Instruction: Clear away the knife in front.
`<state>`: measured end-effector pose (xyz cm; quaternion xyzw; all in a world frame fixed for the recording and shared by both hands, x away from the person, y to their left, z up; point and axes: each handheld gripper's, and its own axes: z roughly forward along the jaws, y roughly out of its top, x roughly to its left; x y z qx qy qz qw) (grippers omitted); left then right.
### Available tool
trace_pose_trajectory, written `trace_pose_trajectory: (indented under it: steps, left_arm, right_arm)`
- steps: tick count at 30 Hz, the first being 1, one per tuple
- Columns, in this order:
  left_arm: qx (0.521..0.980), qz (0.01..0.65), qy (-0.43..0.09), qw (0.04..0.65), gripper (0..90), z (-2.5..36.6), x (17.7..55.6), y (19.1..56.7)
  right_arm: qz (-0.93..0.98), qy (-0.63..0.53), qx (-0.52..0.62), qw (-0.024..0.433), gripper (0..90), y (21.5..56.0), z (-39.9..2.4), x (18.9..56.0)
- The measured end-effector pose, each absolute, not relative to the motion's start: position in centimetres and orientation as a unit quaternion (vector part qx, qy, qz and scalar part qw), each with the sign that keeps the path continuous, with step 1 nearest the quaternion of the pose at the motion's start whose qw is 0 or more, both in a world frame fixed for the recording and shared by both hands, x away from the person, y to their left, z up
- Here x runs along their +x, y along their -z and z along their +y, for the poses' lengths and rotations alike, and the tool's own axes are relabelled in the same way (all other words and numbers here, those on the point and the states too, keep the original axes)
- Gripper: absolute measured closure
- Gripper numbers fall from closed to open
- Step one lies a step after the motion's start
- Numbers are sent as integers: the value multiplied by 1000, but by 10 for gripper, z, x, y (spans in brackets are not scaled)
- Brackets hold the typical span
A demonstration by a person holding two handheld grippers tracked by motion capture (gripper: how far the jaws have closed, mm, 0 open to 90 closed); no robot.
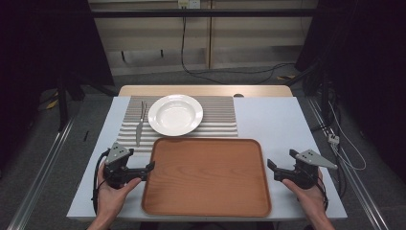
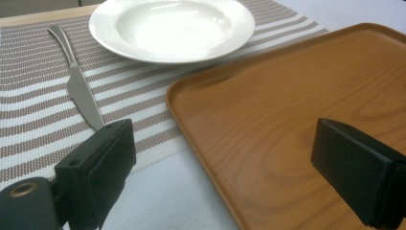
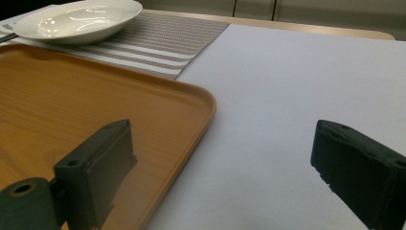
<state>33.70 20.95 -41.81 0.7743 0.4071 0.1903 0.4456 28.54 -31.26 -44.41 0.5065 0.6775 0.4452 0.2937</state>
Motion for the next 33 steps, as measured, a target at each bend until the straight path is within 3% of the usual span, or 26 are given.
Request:
trace_pose_trajectory:
  steps: [33]
  left_arm:
    - [773, 430, -202, 420, 90, 220, 403, 394]
  right_arm:
    - [683, -444, 504, 286, 76, 444, -309, 289]
